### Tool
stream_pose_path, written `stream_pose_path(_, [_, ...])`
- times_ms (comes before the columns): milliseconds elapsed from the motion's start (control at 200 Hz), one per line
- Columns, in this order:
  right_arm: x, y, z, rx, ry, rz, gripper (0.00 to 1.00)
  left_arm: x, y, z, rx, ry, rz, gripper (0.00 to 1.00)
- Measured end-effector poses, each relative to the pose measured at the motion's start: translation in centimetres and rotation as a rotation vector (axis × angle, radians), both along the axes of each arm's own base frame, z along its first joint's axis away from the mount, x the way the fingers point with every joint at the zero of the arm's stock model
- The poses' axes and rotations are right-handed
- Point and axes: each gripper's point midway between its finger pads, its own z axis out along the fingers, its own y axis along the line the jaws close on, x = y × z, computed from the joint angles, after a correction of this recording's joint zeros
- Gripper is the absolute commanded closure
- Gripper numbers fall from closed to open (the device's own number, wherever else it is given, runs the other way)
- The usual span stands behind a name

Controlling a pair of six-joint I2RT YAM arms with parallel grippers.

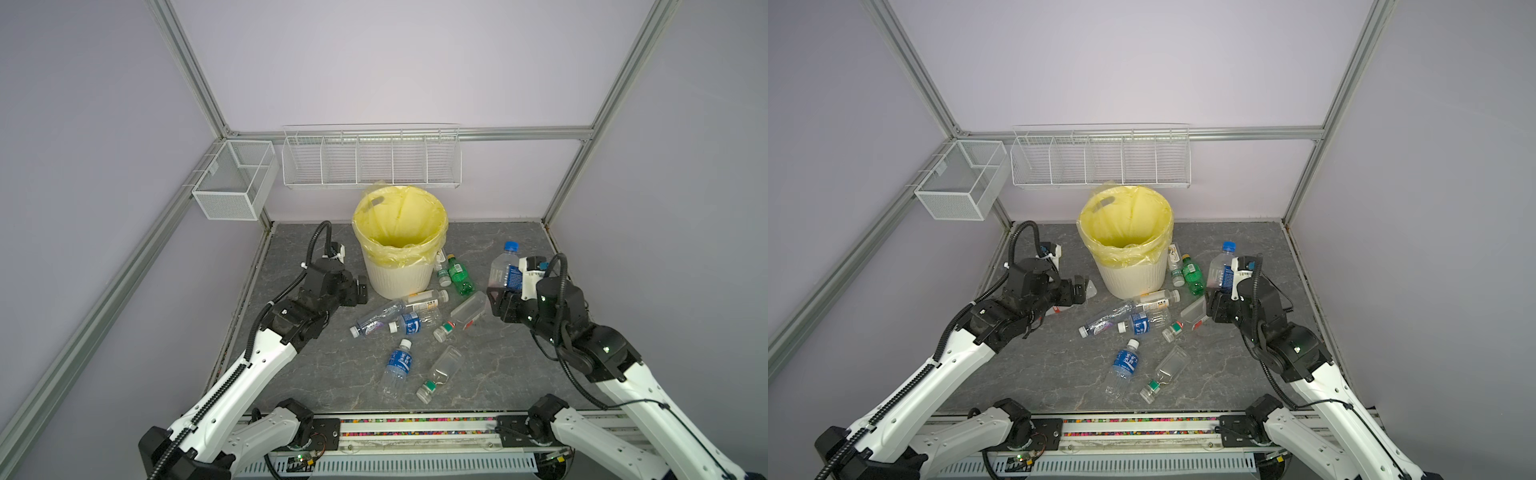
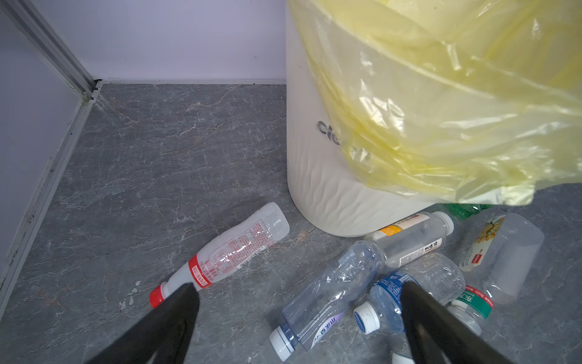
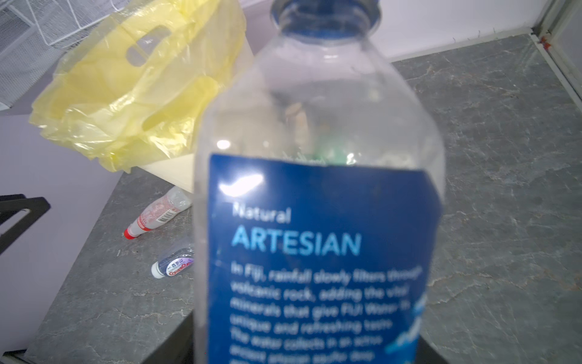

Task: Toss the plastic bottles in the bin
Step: 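Lift the ARTESIAN bottle with the right gripper and carry it over the bin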

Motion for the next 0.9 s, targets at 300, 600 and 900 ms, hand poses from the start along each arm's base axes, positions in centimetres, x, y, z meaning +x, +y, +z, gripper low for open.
stream_pose_path(300, [1.5, 4.8, 3.1, 0.010, -0.044, 0.133, 0.34, 0.0, 0.1, 0.0, 0.001, 0.002, 0.005, 0.01])
stream_pose_path(600, [-0.8, 4.0, 3.0, -0.028, -0.089, 0.139, 0.34, 0.0, 0.2, -0.1, 0.006, 0.002, 0.011, 0.01])
stream_pose_path(900, [-4.1, 1.0, 0.1, -0.031, -0.102, 0.128, 0.34, 0.2, 0.1, -0.6, 0.015, 0.017, 0.011, 0.01])
